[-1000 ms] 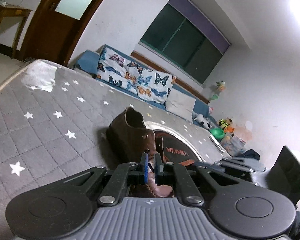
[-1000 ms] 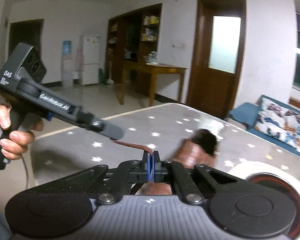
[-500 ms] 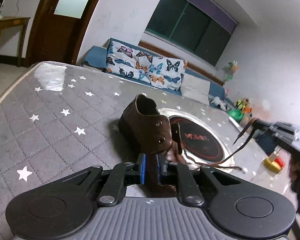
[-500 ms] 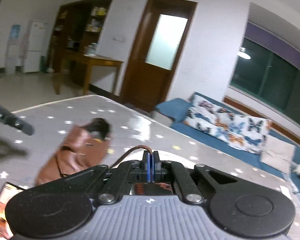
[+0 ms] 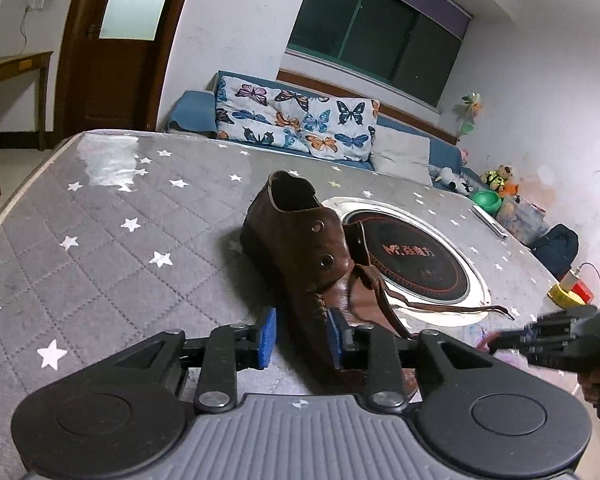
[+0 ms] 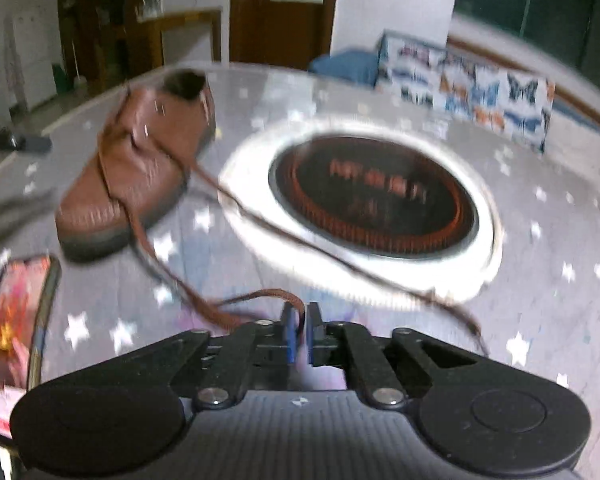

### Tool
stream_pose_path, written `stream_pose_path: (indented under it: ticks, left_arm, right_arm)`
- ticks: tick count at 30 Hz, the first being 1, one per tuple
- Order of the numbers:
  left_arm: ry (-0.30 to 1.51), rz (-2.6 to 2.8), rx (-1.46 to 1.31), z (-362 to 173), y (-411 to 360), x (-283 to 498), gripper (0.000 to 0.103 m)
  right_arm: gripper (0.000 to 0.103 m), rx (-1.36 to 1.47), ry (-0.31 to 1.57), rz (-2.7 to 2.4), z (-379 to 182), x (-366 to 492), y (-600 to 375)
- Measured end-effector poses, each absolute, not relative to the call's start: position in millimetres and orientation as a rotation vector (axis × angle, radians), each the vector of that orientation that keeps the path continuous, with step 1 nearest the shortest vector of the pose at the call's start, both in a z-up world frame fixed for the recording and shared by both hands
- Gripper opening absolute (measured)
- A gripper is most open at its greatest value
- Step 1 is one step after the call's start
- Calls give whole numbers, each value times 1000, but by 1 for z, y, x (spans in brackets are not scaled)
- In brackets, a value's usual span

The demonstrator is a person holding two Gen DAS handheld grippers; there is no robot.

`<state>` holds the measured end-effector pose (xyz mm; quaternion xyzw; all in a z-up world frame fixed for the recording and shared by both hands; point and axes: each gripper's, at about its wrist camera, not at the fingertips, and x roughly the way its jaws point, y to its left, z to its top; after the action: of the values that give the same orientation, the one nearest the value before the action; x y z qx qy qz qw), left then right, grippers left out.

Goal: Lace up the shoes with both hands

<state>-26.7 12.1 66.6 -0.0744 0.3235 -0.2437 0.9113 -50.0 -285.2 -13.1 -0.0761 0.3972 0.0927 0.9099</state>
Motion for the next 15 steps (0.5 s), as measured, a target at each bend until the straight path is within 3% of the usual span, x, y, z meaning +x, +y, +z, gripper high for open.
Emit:
stream_pose_path:
  ticks: [5,15]
  left_arm:
    - [679,-510,-146,65,8,-27,34]
    - [686,-494,-140,67,10,-29,35]
  right_arm:
    - [39,-220,862,215,-18,-64,-280]
    - [42,-383,829,298,-13,-61,-257]
